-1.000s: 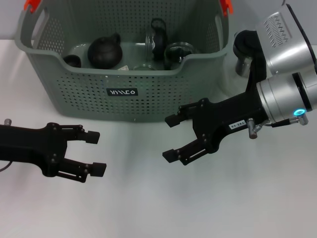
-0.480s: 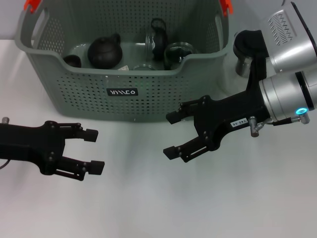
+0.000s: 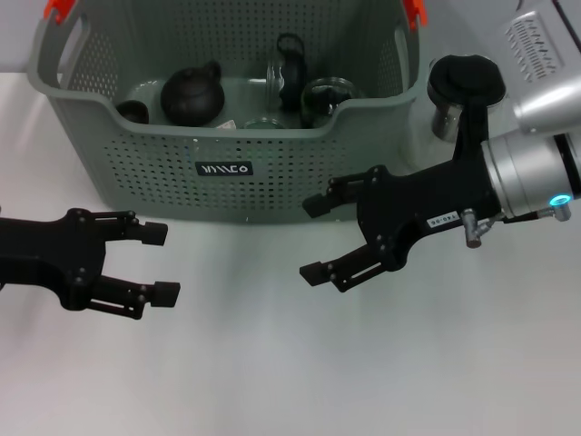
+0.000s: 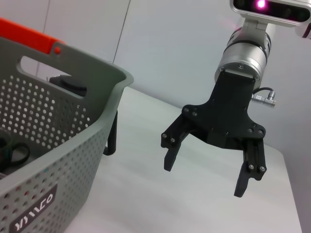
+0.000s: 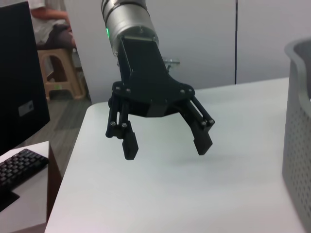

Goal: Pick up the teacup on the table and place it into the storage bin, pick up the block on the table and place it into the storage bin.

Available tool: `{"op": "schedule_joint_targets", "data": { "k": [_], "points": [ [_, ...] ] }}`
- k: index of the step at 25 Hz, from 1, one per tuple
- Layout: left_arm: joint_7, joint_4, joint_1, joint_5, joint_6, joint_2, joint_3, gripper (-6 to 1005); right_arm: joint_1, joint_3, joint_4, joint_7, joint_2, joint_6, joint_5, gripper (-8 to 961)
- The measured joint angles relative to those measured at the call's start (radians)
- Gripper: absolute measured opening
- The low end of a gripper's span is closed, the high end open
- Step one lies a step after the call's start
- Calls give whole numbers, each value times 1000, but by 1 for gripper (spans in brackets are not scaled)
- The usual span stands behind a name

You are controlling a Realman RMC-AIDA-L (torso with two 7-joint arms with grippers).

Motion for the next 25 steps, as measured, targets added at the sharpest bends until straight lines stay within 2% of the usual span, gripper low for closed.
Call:
{"op": "schedule_joint_targets", "data": {
  "k": [10, 16, 25],
  "points": [
    [73, 13, 2, -88, 31, -8, -47, 951, -48, 3, -10, -91, -3, -29, 107, 947],
    [96, 38, 4, -165, 77, 2, -57, 951, -50, 19, -12, -106, -3, -78, 121, 947],
    [80, 40, 4, -182, 95, 13, -51, 952, -53, 74, -13, -120, -9, -138, 126, 947]
  ]
}}
